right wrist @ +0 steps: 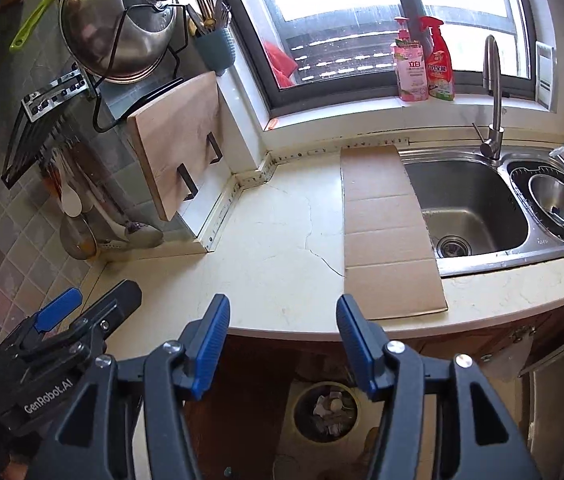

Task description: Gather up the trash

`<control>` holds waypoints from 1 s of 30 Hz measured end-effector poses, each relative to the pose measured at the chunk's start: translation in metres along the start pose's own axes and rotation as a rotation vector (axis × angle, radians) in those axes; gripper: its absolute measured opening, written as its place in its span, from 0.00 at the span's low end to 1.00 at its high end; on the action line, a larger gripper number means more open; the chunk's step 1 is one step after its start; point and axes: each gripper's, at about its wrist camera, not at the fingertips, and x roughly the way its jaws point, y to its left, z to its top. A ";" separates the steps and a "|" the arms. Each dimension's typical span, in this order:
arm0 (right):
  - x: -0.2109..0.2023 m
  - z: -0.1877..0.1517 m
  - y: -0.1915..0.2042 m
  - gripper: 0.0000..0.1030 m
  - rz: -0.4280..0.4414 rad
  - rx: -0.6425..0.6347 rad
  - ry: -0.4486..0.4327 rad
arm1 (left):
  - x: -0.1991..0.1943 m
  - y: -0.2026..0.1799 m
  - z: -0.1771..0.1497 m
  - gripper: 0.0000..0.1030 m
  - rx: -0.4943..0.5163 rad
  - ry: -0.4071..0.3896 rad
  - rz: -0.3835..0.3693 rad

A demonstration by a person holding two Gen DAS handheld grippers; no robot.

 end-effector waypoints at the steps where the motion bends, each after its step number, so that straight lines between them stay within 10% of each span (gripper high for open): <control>1: 0.000 0.001 0.001 0.54 -0.002 -0.012 -0.003 | 0.001 0.001 0.001 0.99 -0.003 0.006 0.011; 30: 0.053 0.037 -0.020 0.55 -0.031 -0.091 0.031 | 0.070 -0.019 0.023 0.99 -0.071 0.095 0.109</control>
